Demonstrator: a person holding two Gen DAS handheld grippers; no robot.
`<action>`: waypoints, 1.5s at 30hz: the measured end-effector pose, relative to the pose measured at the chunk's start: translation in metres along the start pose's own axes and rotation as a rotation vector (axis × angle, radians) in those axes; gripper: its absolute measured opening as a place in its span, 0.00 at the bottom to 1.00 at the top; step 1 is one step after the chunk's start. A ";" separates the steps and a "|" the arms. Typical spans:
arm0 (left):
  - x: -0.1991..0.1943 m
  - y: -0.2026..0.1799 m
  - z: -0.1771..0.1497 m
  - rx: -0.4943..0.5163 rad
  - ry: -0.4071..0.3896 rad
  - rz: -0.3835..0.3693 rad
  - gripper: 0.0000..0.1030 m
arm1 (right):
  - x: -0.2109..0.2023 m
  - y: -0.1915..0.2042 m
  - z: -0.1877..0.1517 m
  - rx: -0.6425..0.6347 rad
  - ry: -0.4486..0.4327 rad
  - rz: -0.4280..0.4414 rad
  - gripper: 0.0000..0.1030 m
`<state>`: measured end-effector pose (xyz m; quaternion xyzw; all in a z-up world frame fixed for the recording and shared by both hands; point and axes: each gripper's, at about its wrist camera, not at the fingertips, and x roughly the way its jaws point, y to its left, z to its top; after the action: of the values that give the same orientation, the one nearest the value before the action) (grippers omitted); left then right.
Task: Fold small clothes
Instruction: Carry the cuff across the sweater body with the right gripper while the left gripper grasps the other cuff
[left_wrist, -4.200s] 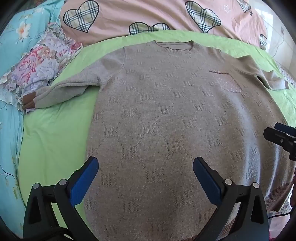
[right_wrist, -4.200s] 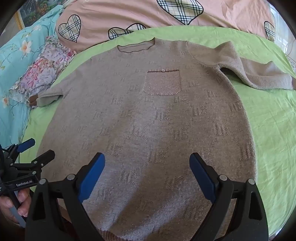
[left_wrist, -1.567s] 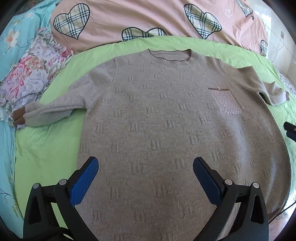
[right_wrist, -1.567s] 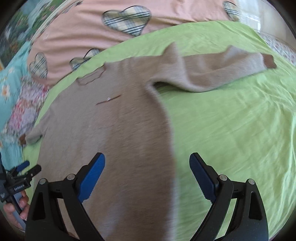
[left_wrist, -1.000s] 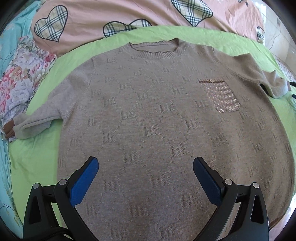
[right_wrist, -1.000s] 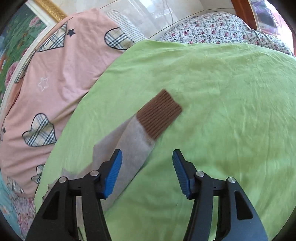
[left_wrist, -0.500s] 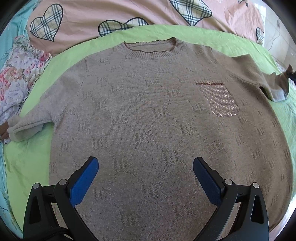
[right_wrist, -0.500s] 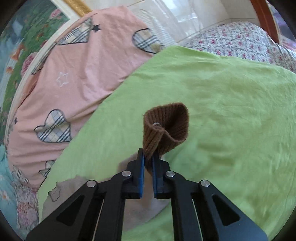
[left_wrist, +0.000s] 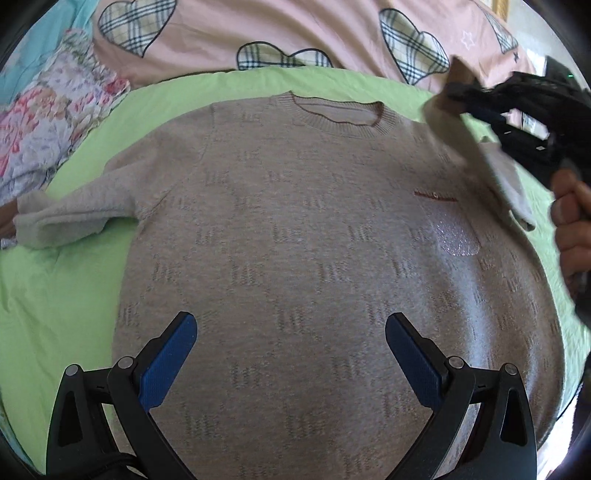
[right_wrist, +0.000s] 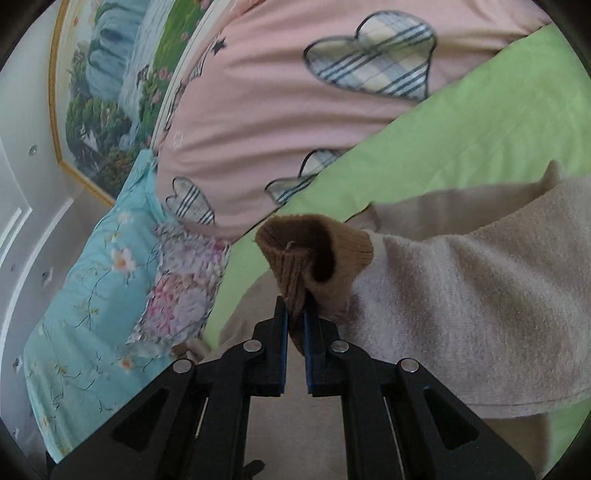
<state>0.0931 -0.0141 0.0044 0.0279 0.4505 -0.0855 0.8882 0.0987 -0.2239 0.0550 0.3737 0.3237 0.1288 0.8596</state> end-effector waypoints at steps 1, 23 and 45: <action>0.000 0.006 0.000 -0.015 -0.001 -0.010 0.99 | 0.022 0.007 -0.008 -0.006 0.039 0.021 0.08; 0.103 0.047 0.078 -0.196 0.048 -0.211 0.99 | 0.039 0.006 -0.067 0.072 0.116 -0.021 0.44; 0.103 0.093 0.082 -0.289 0.004 -0.279 0.16 | -0.084 -0.075 -0.027 0.083 -0.113 -0.471 0.48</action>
<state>0.2350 0.0538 -0.0325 -0.1623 0.4594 -0.1420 0.8616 0.0161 -0.2992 0.0253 0.3294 0.3582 -0.1097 0.8667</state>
